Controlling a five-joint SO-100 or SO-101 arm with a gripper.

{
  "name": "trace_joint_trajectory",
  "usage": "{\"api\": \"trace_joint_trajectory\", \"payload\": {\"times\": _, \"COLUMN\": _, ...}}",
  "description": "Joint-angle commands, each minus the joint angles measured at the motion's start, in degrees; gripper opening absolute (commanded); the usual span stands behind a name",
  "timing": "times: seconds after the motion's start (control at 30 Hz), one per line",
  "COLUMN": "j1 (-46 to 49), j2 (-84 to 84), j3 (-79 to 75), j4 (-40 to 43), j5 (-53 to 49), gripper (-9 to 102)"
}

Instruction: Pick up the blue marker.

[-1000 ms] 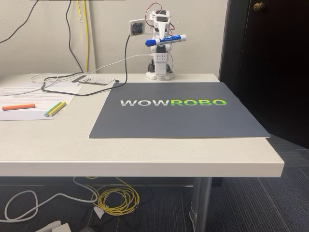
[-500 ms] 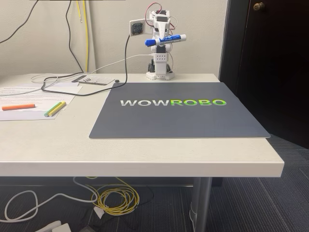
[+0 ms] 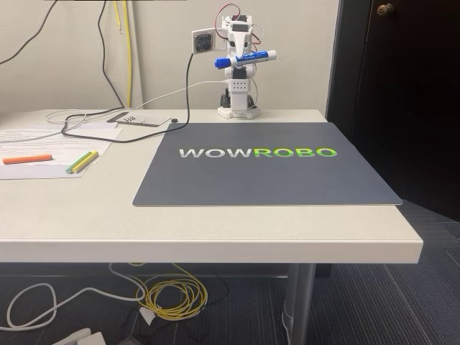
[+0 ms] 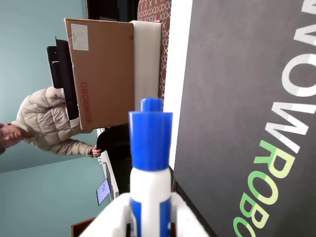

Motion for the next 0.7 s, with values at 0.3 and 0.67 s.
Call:
{"api": "trace_joint_trajectory", "payload": {"times": 0.3, "j1": 0.26, "j2": 0.53, "j3": -2.72, "j4": -1.23, "j5": 0.53, "gripper": 0}}
{"api": "trace_joint_trajectory", "payload": {"times": 0.67, "j1": 0.26, "j2": 0.88, "j3": -2.46, "j4": -1.05, "j5": 0.35, "gripper": 0}}
